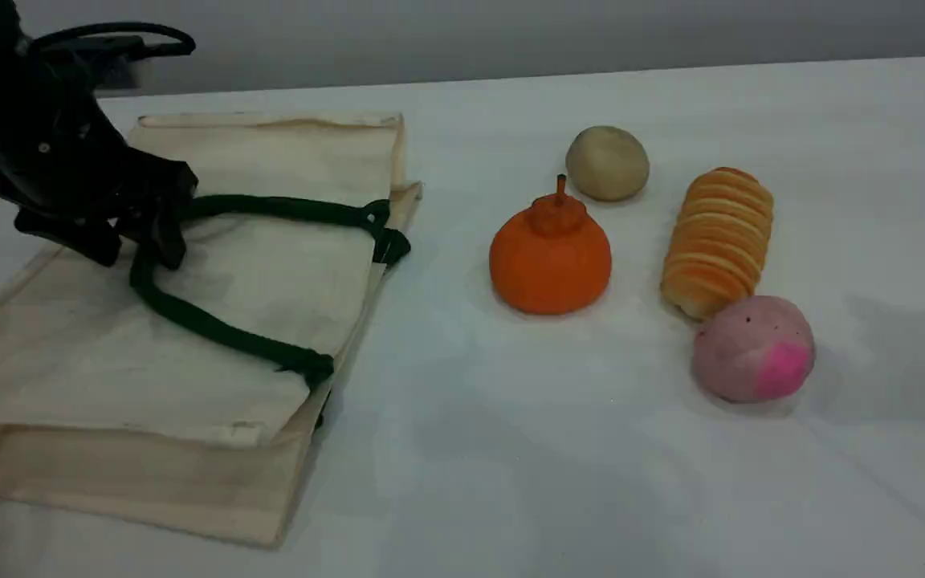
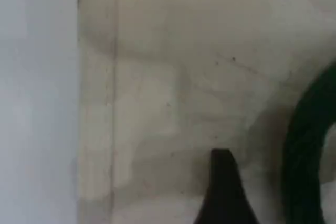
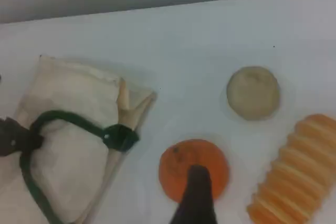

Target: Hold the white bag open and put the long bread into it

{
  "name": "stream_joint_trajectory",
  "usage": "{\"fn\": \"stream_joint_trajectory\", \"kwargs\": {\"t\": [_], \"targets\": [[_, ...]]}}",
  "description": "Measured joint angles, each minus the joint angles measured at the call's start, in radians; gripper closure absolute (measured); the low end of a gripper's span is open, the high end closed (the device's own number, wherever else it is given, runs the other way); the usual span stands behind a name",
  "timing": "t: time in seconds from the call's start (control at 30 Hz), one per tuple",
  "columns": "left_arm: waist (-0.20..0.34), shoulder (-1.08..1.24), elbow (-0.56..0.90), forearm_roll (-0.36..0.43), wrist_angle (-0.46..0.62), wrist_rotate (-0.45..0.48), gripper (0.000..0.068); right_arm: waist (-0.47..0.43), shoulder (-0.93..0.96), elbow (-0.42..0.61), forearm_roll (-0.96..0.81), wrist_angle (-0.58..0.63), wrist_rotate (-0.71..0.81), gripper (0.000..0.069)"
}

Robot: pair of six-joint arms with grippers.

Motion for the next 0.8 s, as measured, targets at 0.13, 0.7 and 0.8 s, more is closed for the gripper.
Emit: {"fn": "stream_joint_trajectory", "kwargs": {"t": [0.13, 0.7, 0.8], "targets": [[0.0, 0.0, 0.0, 0.0, 0.0, -0.001, 0.0388, 0.0, 0.0, 0.0, 0.0, 0.0, -0.001, 0.0127], [0.0, -0.076, -0.109, -0.059, 0.101, -0.004, 0.0589, 0.0, 0.02, 0.0, 0.014, 0.006, -0.01, 0.0127], [-0.007, -0.12, -0.199, -0.088, 0.206, 0.027, 0.0589, 0.001, 0.037, 0.0, 0.03, 0.011, -0.016, 0.0127]]}}
